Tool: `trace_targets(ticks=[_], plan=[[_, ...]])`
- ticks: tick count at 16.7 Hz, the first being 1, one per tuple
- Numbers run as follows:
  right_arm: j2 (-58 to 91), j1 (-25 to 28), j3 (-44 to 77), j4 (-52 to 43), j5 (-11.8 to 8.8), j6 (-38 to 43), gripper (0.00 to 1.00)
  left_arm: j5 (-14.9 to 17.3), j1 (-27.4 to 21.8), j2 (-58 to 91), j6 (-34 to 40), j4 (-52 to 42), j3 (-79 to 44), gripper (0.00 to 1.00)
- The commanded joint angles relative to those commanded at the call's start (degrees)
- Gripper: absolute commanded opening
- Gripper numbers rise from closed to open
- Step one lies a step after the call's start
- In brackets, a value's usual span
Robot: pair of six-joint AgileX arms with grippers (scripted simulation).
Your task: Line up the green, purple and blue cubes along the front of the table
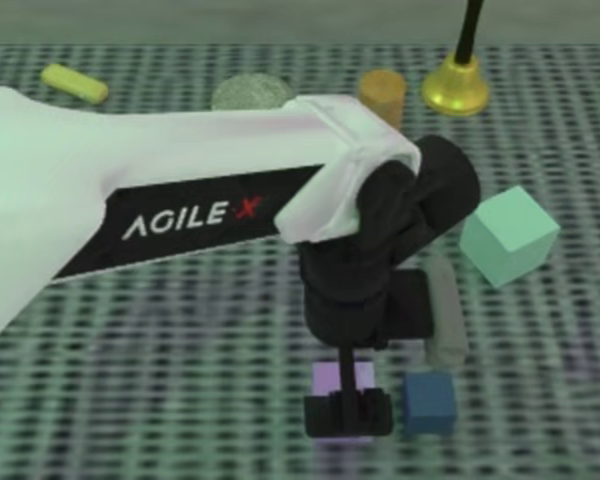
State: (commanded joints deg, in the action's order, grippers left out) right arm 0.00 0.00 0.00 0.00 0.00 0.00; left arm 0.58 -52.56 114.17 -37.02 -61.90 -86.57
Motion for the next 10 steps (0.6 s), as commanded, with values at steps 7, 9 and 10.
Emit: trace_targets(ticks=[7,9,10], plan=[[0.00,0.00,0.00,0.00,0.00,0.00,1.00,-0.05,-0.09,-0.71,0.03,-1.78,-1.15,1.00],[1.74,0.37,1.72,-1.23,-0.08,-0.20,1.00,-0.22,0.86,-2.26,0.62,-0.63,0.06,1.00],[3.53,0.70,3.48,-2.47,-0.12,-0.40,1.00,-0.38,1.85,-3.93,1.23,0.53,1.39,1.00]])
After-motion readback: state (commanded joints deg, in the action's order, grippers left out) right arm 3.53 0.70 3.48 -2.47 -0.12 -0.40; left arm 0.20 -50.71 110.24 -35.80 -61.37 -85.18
